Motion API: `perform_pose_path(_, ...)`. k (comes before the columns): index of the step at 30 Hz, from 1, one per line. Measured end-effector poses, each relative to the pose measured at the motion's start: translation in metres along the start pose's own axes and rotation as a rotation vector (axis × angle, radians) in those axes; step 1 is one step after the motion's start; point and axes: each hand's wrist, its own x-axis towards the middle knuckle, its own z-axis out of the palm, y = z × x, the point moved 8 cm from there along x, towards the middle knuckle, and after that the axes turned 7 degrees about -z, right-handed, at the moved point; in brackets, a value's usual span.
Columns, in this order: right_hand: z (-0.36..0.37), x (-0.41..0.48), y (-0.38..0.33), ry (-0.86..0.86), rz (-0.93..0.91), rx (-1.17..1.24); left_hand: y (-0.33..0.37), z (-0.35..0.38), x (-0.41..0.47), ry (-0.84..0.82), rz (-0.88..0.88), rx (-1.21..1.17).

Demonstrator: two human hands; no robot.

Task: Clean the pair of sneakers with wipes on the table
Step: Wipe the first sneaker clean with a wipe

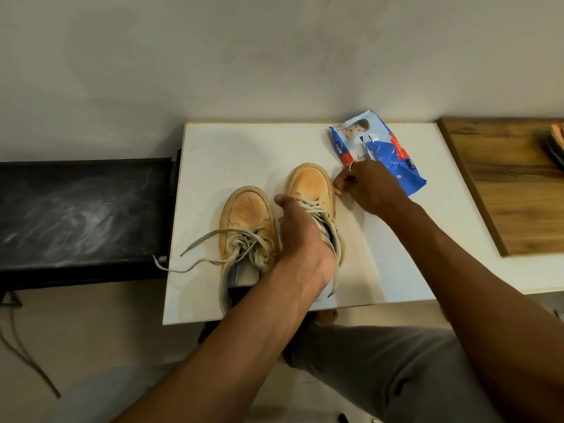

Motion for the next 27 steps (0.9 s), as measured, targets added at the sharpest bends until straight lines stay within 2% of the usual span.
perform_pose_path(3, -0.024, -0.002, -0.007, 0.207, -0.013, 0.095, 0.0, 0.0, 0.0, -0.005, -0.007, -0.007)
perform_pose_path(5, -0.029, -0.001, -0.026, 0.248, -0.087, 0.135, -0.001, -0.001, 0.0, -0.008, -0.017, 0.0)
perform_pose_path(7, -0.022, 0.002, -0.039, 0.227, -0.129, 0.163, -0.002, 0.0, 0.0, -0.022, -0.026, 0.002)
perform_pose_path(13, -0.014, 0.007, -0.039, 0.179, -0.106, 0.116, -0.005, 0.0, 0.007, -0.028, -0.049, 0.014)
perform_pose_path(17, -0.012, 0.003, -0.033, 0.112, -0.012, 0.177, -0.004, 0.001, 0.009, -0.03, -0.047, 0.025)
perform_pose_path(23, -0.002, -0.005, -0.025, -0.078, 0.125, 0.177, -0.004, 0.0, 0.008, -0.042, -0.057, 0.049)
perform_pose_path(27, -0.003, -0.004, -0.025, -0.037, 0.166, 0.145, -0.003, 0.002, 0.005, -0.049, -0.053, 0.065)
